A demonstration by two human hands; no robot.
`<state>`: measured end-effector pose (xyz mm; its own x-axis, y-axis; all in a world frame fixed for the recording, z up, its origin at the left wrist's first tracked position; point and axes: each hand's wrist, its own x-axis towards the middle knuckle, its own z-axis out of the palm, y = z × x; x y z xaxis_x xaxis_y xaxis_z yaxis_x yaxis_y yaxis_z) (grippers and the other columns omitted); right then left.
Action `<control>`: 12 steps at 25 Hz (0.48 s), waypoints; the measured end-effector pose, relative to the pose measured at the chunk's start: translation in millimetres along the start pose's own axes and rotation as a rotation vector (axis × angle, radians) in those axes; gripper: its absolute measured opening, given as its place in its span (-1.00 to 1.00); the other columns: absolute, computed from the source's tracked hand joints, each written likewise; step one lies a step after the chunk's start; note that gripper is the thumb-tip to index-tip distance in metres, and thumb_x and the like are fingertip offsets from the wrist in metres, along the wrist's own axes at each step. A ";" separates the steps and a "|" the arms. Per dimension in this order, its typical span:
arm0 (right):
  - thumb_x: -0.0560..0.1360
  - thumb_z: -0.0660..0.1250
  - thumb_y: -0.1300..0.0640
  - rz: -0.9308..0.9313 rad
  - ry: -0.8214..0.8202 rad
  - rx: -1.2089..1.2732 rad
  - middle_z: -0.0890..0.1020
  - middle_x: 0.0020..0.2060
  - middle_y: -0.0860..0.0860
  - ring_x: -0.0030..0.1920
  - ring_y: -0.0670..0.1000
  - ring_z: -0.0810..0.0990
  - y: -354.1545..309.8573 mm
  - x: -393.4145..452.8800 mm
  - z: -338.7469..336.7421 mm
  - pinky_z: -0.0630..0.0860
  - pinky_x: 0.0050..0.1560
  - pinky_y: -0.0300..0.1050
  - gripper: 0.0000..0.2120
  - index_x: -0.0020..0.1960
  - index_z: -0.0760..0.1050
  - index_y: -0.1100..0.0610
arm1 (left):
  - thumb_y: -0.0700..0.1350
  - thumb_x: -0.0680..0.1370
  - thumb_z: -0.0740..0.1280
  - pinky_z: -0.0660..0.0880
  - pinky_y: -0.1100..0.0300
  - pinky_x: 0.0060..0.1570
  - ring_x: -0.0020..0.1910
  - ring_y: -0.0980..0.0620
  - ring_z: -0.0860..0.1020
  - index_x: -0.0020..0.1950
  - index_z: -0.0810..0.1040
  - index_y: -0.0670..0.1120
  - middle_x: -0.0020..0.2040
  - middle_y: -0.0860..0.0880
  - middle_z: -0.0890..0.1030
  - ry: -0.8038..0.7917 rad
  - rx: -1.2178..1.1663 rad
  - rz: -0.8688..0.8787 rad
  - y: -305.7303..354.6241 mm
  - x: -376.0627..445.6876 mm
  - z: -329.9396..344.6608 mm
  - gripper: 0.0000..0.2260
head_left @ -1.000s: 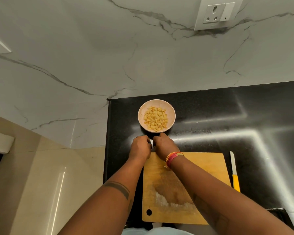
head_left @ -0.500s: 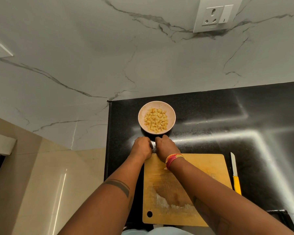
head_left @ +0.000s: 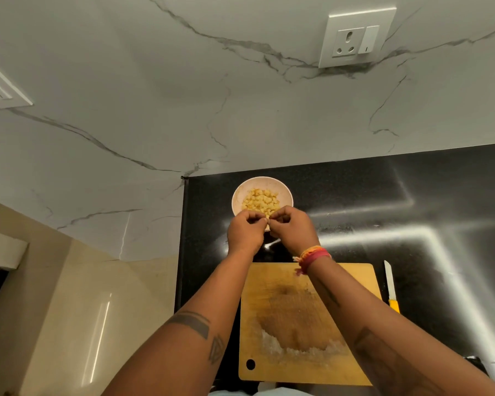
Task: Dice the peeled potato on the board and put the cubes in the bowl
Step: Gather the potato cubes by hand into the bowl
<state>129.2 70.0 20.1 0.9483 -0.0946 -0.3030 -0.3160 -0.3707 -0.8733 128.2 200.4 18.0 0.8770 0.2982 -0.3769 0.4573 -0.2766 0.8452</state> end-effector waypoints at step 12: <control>0.50 0.48 0.23 0.033 0.103 0.062 0.70 -0.03 -0.08 0.02 -0.03 0.66 -5.3 24.7 10.7 0.66 0.08 -0.03 -0.79 -0.13 0.64 -0.10 | -0.19 0.54 0.47 0.67 0.07 -0.02 -0.04 0.06 0.67 -0.06 0.64 0.08 -0.03 0.05 0.67 0.145 -0.051 -0.007 11.5 10.1 -17.3 -0.85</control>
<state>154.0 79.5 13.2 0.9343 -0.2015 -0.2940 -0.3454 -0.3083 -0.8864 139.7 216.0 30.4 0.8412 0.4301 -0.3276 0.4523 -0.2278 0.8623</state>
